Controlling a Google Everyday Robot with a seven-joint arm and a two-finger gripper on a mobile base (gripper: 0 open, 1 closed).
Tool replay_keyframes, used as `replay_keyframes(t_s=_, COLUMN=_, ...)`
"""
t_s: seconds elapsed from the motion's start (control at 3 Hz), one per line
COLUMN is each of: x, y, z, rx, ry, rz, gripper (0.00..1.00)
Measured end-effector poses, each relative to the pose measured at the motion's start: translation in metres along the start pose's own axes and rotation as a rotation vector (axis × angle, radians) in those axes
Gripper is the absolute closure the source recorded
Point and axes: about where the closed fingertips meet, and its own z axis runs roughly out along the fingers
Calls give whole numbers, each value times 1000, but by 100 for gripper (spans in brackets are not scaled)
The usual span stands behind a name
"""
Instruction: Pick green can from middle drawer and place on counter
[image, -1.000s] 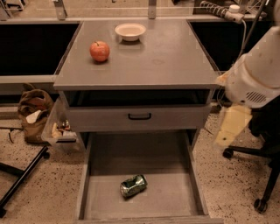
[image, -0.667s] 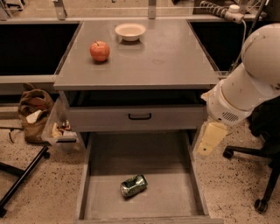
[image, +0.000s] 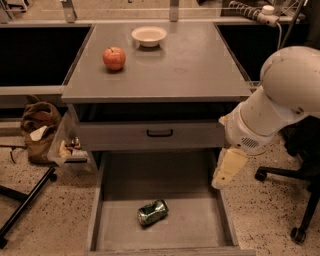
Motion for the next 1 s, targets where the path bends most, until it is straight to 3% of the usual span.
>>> replay_keyframes(t_s=0.33, x=-22, y=25, z=65, rx=-89, ry=-61, rz=-46, gripper=0)
replay_keyframes(t_s=0.67, x=-55, y=42, z=129, rx=-135, ry=-131, rz=-104, gripper=0)
replay_keyframes(t_s=1.0, x=-83, y=54, z=168, rx=-148, ry=-217, rz=-142, gripper=0)
